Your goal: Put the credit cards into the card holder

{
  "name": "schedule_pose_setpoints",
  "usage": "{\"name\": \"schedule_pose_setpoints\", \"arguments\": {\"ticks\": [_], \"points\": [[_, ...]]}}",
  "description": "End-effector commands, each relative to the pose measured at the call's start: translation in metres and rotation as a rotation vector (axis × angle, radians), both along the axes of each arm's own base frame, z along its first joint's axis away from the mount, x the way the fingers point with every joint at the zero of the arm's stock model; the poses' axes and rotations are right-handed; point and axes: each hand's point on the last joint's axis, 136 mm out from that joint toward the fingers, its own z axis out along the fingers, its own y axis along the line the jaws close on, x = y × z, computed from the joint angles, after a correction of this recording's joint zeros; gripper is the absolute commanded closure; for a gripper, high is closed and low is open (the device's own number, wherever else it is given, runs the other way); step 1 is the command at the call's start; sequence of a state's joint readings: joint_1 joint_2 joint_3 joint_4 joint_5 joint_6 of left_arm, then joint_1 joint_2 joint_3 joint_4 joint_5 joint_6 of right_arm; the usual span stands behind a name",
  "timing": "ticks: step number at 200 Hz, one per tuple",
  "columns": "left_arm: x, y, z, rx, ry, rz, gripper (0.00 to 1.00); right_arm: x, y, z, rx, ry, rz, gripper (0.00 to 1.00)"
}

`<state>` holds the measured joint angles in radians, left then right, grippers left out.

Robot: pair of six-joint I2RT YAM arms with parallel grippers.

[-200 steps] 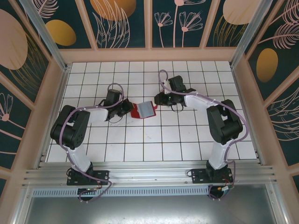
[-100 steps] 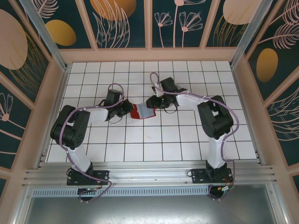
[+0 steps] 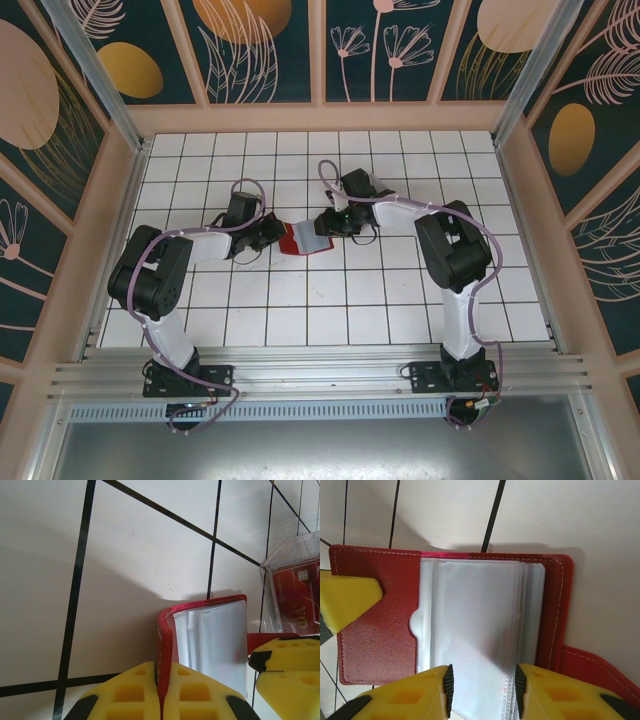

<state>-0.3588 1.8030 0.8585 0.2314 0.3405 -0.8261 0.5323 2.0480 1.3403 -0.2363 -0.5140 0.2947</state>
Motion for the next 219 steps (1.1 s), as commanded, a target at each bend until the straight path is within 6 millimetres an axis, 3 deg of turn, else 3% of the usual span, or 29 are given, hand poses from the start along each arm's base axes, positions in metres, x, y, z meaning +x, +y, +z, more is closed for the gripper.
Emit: {"name": "schedule_pose_setpoints", "arguments": {"ticks": [1,71,128,167,219], "points": [[0.001,0.000,-0.001,0.000,0.005,-0.011,1.00,-0.001,0.014,0.002,0.005,-0.006,0.031,0.59],[0.000,0.000,-0.002,-0.004,0.007,-0.015,1.00,-0.006,0.026,0.000,0.016,0.006,0.060,0.59],[0.000,0.001,-0.001,0.001,0.002,-0.013,1.00,0.004,0.000,-0.002,-0.096,-0.041,-0.002,0.59],[0.002,-0.001,0.000,-0.003,-0.001,-0.016,1.00,0.000,-0.002,0.001,-0.089,-0.042,-0.014,0.59],[0.002,-0.001,-0.001,-0.005,0.002,-0.018,1.00,0.001,-0.003,0.020,-0.061,-0.076,-0.032,0.58]]}}
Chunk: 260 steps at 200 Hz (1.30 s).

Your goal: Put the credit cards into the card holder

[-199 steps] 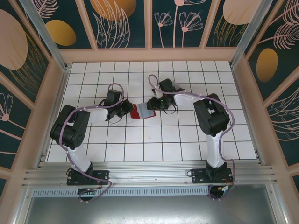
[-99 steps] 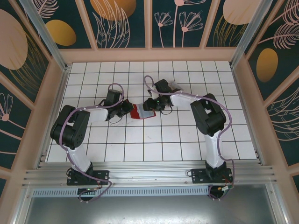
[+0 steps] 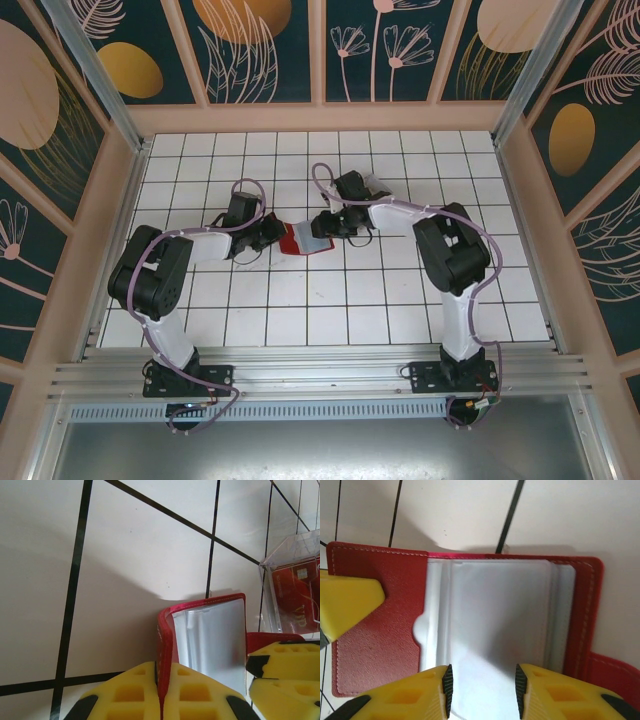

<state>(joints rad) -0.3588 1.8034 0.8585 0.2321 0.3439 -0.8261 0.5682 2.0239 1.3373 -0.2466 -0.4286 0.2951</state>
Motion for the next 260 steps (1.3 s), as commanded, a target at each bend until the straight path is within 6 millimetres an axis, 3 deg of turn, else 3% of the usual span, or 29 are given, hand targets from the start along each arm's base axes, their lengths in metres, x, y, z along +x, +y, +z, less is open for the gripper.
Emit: {"name": "schedule_pose_setpoints", "arguments": {"ticks": [1,85,168,260], "points": [[0.002,-0.001,-0.001,-0.003,0.000,-0.016,1.00,0.004,-0.006,0.016,-0.005,-0.028,-0.021,0.58],[0.000,-0.002,-0.003,-0.010,0.004,-0.017,1.00,-0.004,0.001,-0.007,-0.025,0.036,0.011,0.58],[-0.001,-0.002,-0.005,-0.019,0.007,-0.013,1.00,-0.005,0.010,-0.005,-0.002,0.039,0.025,0.58],[-0.003,-0.002,-0.007,-0.034,0.011,-0.009,1.00,-0.012,0.037,0.003,0.072,0.060,0.083,0.58]]}}
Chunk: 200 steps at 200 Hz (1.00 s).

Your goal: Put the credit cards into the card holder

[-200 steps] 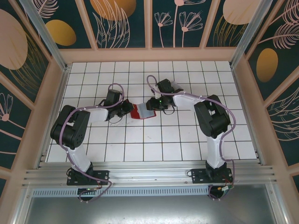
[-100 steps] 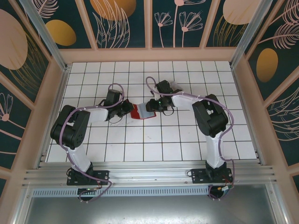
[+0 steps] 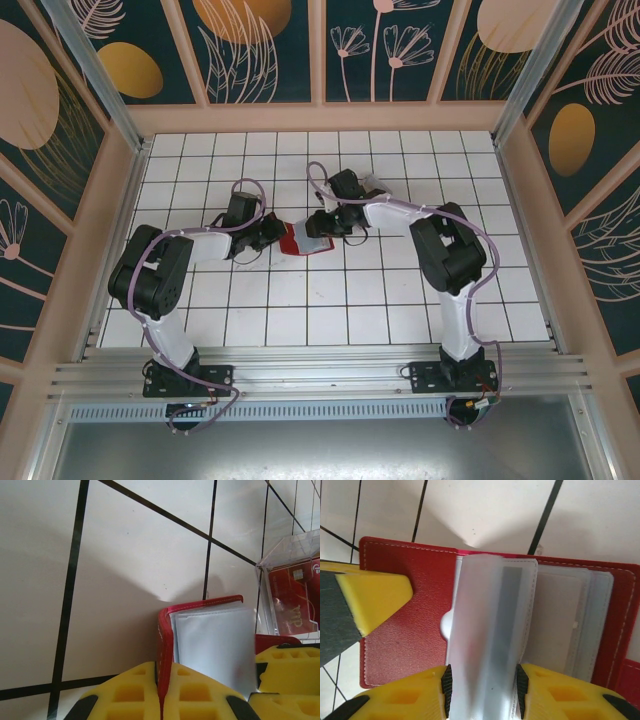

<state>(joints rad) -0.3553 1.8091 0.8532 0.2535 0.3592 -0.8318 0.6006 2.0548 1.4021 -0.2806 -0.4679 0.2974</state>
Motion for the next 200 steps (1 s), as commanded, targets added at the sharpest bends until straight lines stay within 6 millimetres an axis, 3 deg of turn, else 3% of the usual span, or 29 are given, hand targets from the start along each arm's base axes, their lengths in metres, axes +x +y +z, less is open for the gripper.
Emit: {"name": "schedule_pose_setpoints", "arguments": {"ticks": [1,84,125,172,200], "points": [[-0.004,-0.001,-0.007,-0.017,0.014,-0.006,1.00,-0.006,0.015,-0.004,0.043,0.042,0.033,0.58],[-0.005,-0.002,-0.008,-0.031,0.014,-0.005,1.00,-0.009,0.033,0.022,0.158,0.049,0.065,0.58],[-0.006,0.000,-0.006,-0.020,0.011,-0.002,0.98,-0.002,0.019,0.026,0.140,0.025,0.031,0.58],[-0.006,0.000,-0.006,-0.018,0.011,-0.002,1.00,0.025,-0.019,0.035,0.005,-0.093,-0.085,0.57],[-0.006,0.000,-0.006,-0.019,0.011,-0.001,1.00,0.021,-0.014,0.041,0.039,-0.088,-0.068,0.56]]}}
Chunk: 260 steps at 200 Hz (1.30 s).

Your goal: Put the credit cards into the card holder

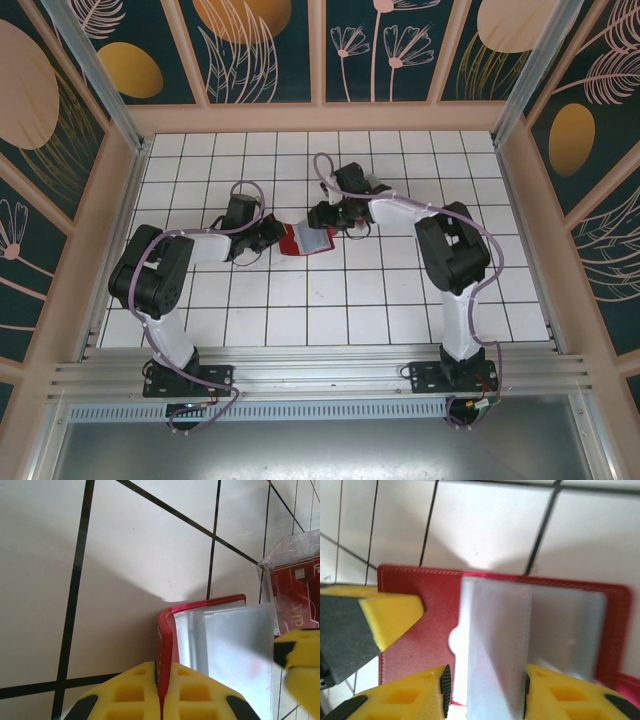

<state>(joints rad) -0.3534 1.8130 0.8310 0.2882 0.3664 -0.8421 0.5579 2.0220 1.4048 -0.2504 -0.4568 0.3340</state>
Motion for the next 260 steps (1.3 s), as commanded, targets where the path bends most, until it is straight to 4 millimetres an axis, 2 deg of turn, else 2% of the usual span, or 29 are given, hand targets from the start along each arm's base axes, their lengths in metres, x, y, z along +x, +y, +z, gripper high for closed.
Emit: {"name": "schedule_pose_setpoints", "arguments": {"ticks": [1,29,57,121,184,223,260], "points": [[-0.004,0.000,-0.002,-0.007,0.012,-0.005,1.00,-0.002,-0.001,0.020,0.004,-0.050,0.009,0.56],[-0.004,-0.001,-0.004,-0.011,0.015,-0.006,1.00,-0.008,0.009,0.003,-0.011,-0.013,0.039,0.56],[-0.005,0.000,-0.003,-0.009,0.013,-0.007,1.00,-0.005,0.001,-0.024,-0.096,0.008,0.013,0.56],[-0.004,-0.002,-0.005,-0.014,0.016,-0.007,1.00,-0.012,0.004,-0.046,-0.146,0.040,0.032,0.56],[-0.006,-0.002,-0.013,-0.024,0.027,-0.003,1.00,-0.033,0.040,-0.047,-0.029,0.113,0.107,0.55],[-0.011,0.001,-0.025,-0.017,0.046,0.005,1.00,-0.043,0.066,-0.025,0.155,0.159,0.178,0.55],[-0.017,0.006,-0.037,-0.008,0.066,0.025,0.95,-0.049,0.076,-0.014,0.248,0.188,0.220,0.55]]}}
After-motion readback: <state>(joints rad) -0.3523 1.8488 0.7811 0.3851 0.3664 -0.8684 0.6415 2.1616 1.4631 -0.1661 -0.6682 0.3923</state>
